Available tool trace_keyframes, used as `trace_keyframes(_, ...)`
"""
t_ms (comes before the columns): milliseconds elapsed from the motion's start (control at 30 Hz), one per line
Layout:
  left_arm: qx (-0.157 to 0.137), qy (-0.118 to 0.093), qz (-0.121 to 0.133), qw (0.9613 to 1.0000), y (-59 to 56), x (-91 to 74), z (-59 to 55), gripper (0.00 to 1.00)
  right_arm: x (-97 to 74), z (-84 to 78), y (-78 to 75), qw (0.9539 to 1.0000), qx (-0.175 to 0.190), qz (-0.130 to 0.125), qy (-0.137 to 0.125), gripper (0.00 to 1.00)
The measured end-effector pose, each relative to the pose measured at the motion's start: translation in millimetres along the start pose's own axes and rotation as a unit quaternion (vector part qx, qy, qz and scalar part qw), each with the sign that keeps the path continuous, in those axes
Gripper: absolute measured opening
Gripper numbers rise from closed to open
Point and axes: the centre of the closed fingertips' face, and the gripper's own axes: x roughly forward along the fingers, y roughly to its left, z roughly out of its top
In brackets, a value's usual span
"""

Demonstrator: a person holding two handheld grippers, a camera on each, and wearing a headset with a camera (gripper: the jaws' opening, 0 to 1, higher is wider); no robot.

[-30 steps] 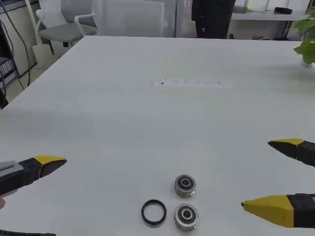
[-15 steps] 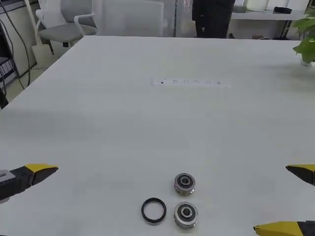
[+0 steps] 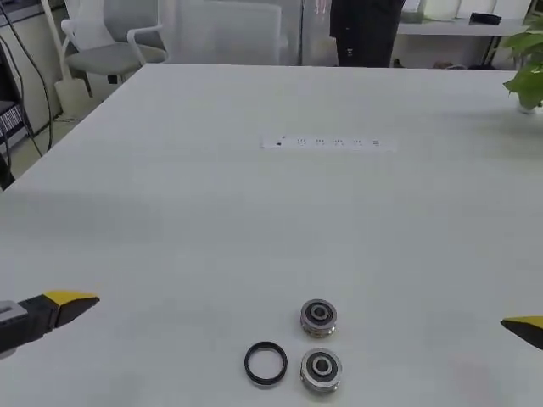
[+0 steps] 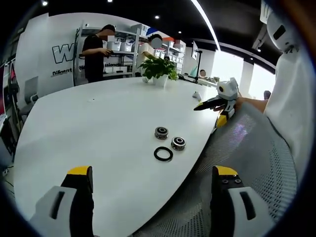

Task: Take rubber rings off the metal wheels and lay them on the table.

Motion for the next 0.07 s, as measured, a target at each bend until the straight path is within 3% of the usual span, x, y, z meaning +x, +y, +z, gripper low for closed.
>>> trace_keyframes(67, 0.0, 0.0, 0.0, 1.0, 0.1, -0.1, -0.1, 0.99, -0.1, -0.8, -0.3, 1.0, 0.0, -0.001, 0.002, 0.99)
